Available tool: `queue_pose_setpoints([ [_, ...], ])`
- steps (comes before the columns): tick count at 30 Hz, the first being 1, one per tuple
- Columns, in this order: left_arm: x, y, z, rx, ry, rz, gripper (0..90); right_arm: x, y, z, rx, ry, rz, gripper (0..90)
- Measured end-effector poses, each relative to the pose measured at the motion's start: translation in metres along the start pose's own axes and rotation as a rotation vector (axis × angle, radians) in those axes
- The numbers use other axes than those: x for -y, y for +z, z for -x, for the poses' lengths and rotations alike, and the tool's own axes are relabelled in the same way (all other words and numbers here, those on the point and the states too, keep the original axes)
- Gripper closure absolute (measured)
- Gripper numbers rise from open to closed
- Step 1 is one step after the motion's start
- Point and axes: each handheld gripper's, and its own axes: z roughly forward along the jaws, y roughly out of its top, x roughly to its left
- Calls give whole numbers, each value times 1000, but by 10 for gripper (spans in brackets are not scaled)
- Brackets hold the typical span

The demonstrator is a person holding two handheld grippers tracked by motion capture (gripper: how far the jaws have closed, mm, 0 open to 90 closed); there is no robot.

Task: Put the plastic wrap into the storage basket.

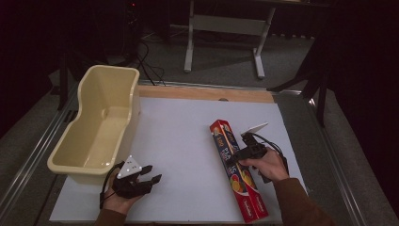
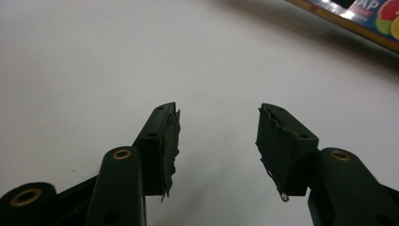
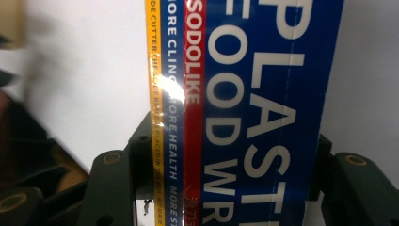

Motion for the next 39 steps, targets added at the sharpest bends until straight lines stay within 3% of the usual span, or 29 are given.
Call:
queue_pose_setpoints([
  [16, 0, 1, 0, -19, 9, 1, 460, -5, -13, -64, -218, -76, 120, 414],
  [24, 0, 3, 0, -18, 25, -4, 461, -17, -19, -97, -307, -110, 169, 414],
  [39, 0, 5, 2, -11, 32, -9, 461, -51, -33, -134, -459, -69, 231, 413],
])
